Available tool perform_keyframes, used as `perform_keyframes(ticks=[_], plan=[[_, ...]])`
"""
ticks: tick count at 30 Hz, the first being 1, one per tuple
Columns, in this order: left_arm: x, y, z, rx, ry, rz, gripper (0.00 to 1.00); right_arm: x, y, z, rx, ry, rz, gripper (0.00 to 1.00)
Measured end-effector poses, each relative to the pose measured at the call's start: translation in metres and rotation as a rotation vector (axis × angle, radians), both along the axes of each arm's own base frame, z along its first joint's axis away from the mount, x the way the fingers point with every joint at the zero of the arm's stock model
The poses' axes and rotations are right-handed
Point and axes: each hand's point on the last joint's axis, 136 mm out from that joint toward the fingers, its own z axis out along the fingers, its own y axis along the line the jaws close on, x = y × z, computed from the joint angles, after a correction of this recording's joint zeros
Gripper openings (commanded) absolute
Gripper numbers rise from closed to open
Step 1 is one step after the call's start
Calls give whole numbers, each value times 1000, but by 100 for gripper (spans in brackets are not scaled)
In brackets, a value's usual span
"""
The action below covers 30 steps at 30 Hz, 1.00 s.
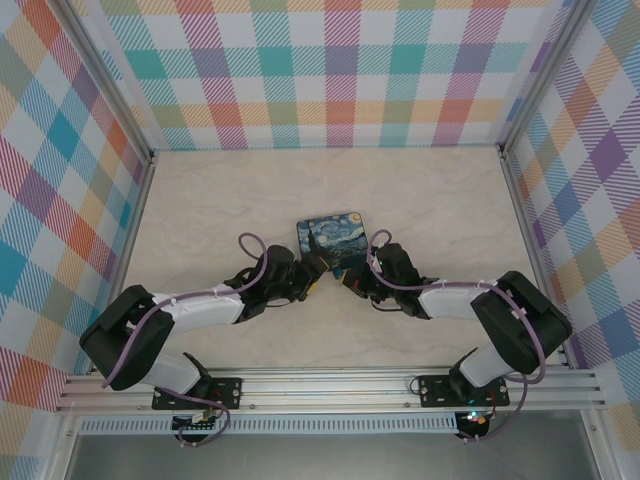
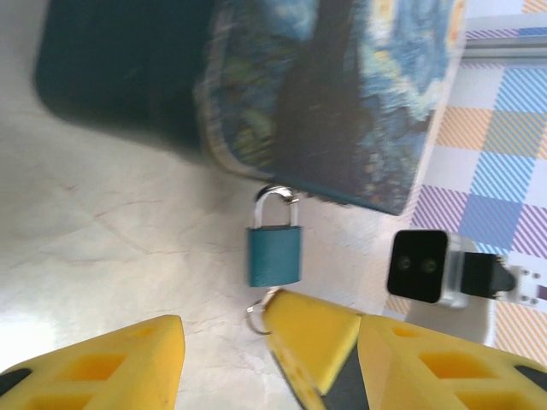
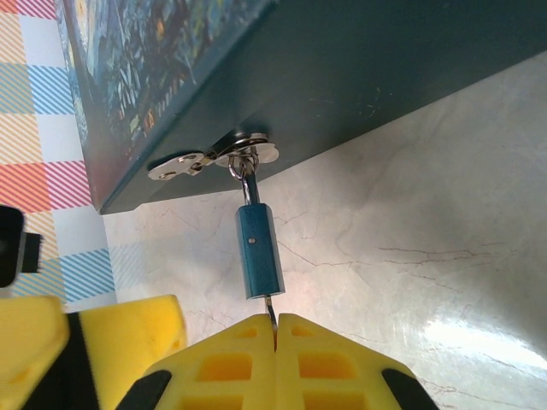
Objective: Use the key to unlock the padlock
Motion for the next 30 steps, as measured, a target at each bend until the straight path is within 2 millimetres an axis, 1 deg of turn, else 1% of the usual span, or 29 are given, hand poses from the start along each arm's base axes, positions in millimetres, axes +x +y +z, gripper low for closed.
perform_keyframes(ticks=[2,5,11,17,20,26,30], plan=[[-4,-1,-5,1,13,2,55,1,1,0,7,4,-2,0],[-7,-7,-10,-20,25,0,54,1,2,-1,17,9,-4,0],[-2,-19,-24,-60,41,20,51,2,5,-2,28,8,-1,0],[6,-23,-26,-87,23,48,50,2,7,-1,35,10,-3,0],[10,-25,-25,-111,16,62,45,2,6,-1,36,13,-6,0],[14,-27,-36,-124,31,88,41,2,6,-1,34,12,-8,0],[17,-29,-36,-141,29,97,40,1,6,-2,35,15,-9,0]])
